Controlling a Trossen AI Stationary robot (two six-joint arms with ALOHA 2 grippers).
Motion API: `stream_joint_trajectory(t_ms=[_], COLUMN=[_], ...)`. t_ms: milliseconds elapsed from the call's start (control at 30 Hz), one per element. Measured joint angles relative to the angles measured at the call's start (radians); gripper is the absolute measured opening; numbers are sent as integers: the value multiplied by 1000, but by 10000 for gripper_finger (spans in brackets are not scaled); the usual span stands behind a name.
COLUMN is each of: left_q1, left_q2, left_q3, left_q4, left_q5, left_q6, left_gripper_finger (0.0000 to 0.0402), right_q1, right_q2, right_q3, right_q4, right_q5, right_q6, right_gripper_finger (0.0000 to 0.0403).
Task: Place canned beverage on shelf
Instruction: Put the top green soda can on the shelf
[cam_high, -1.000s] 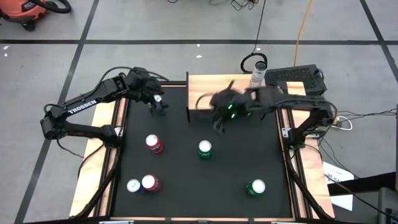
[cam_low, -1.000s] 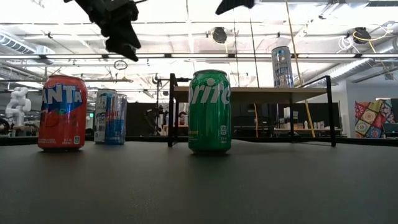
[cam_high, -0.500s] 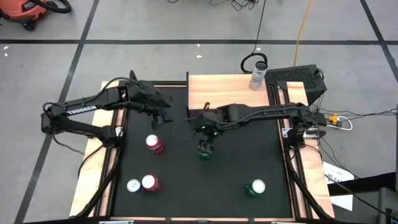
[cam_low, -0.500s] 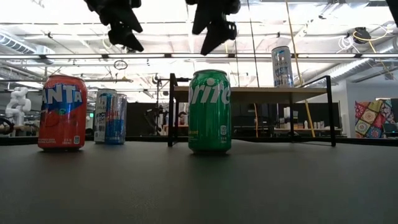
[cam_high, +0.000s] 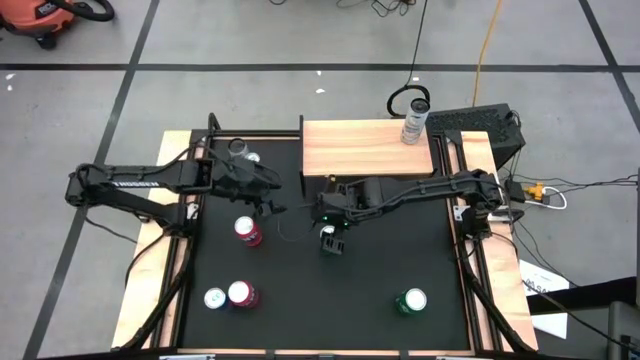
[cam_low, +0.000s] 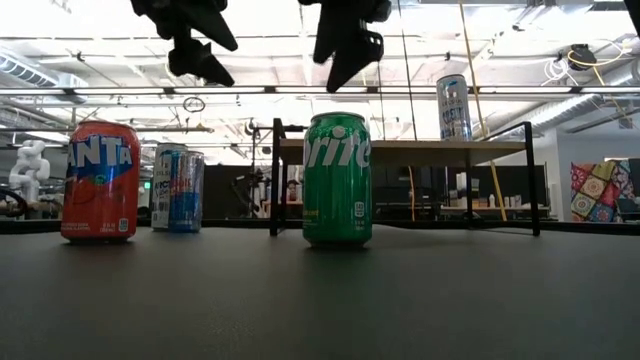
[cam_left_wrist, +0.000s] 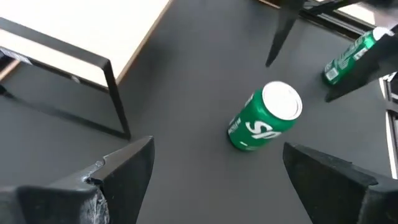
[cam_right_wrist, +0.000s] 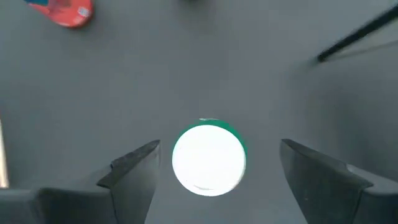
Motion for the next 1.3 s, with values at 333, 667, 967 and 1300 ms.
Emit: stream_joint_trajectory(t_ms=[333,667,967,1300], left_q1=[-138,-218,-254,-257], left_q2=[-67,-44,22,60], left_q3=[-129,-132,-131,-131], left_q4=[72,182,243,258], left_q5=[-104,-143,-150,-150], left_q6=[-133,-72,-46,-47], left_gripper_finger=[356,356,356,356], right_q1=[43,90,108,108], right_q2=[-119,-343,-352,-298], right_q3=[-147,-585,-798,-806], right_q4=[196,656,929,937], right_q5=[31,116,171,184], right_q6=[59,137,127,5], right_gripper_finger=[316,316,316,348])
